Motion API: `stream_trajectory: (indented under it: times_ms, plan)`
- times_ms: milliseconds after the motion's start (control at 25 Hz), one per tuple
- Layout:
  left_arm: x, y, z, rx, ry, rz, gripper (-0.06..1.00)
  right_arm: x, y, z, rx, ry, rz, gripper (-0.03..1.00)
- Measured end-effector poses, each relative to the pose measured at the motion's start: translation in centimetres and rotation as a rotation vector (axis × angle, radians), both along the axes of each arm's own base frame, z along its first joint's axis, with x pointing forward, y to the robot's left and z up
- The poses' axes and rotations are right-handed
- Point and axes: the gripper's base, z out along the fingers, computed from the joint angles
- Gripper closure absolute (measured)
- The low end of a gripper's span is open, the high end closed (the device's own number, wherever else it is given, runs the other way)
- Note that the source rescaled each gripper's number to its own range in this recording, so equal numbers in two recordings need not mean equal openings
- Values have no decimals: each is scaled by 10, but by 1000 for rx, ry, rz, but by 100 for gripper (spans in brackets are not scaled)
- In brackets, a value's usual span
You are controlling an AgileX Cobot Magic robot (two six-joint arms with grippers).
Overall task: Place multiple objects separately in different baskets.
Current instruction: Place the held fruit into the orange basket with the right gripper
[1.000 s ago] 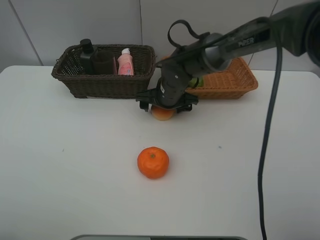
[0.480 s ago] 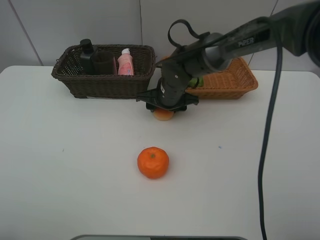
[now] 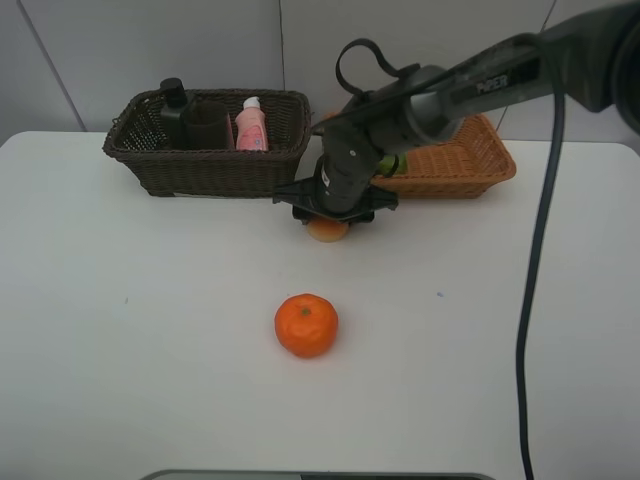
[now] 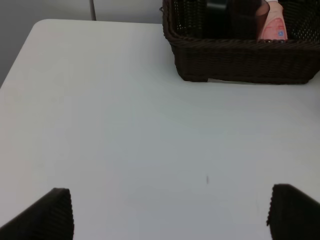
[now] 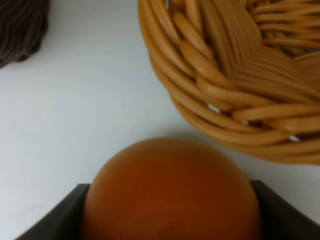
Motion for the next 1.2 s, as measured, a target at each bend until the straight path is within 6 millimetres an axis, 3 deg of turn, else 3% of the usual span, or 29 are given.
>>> stream_trajectory:
  times_ms: [400,720,1000,1200]
  plan:
    - [0,0,0,0,0,0,-5,0,-1,5,-4,-1,-3,54]
    - [0,0,0,0,0,0,-5,-10,-4,52,-25,10,125,54]
    - [0,0,0,0,0,0,-5,-21,-13,76,-101,71,232,54]
    - [0,0,0,0,0,0,-5,-21,-41,92,-161,181,288,54]
